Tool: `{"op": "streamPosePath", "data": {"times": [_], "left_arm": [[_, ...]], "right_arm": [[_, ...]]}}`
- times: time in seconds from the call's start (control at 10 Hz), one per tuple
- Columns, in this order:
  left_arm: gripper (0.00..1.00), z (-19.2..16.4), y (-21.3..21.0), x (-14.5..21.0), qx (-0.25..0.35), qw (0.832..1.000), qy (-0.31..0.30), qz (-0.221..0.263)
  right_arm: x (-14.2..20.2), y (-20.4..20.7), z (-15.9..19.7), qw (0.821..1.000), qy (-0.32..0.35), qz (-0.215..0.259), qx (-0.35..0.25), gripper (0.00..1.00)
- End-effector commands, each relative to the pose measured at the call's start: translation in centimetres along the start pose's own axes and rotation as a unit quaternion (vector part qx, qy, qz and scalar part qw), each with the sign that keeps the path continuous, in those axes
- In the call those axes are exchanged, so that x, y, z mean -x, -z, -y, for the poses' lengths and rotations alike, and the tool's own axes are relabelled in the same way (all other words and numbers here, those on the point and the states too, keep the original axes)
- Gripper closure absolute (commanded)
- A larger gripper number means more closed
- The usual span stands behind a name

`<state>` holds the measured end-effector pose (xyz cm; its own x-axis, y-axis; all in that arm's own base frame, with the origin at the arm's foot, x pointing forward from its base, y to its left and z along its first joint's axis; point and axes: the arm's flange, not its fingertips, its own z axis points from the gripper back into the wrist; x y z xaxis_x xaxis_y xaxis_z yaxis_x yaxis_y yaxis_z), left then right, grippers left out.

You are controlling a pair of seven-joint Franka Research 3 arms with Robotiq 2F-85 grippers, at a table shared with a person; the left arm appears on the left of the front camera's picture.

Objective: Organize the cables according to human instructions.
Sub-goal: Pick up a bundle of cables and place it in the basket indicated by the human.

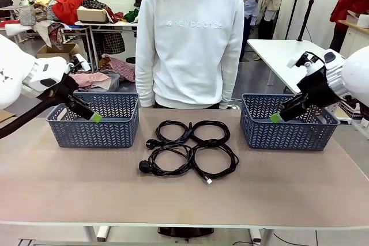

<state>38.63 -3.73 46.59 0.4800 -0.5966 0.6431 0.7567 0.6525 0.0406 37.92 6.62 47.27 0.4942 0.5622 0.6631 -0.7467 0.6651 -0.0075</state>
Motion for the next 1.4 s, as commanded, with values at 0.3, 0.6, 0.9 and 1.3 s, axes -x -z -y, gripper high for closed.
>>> {"op": "streamPosePath", "data": {"times": [0.3,0.6,0.9,1.3], "left_arm": [[0.00,-0.27,0.24,0.20,0.004,1.000,0.005,0.003],[0.00,-0.27,0.24,0.20,0.004,1.000,0.005,0.003],[0.00,-0.27,0.24,0.20,0.004,1.000,0.005,0.003],[0.00,-0.27,0.24,0.20,0.004,1.000,0.005,0.003]], "right_arm": [[0.09,0.03,0.14,1.000,0.001,0.002,-0.003,0.00],[0.09,0.03,0.14,1.000,0.001,0.002,-0.003,0.00],[0.09,0.03,0.14,1.000,0.001,0.002,-0.003,0.00],[0.09,0.03,0.14,1.000,0.001,0.002,-0.003,0.00]]}}
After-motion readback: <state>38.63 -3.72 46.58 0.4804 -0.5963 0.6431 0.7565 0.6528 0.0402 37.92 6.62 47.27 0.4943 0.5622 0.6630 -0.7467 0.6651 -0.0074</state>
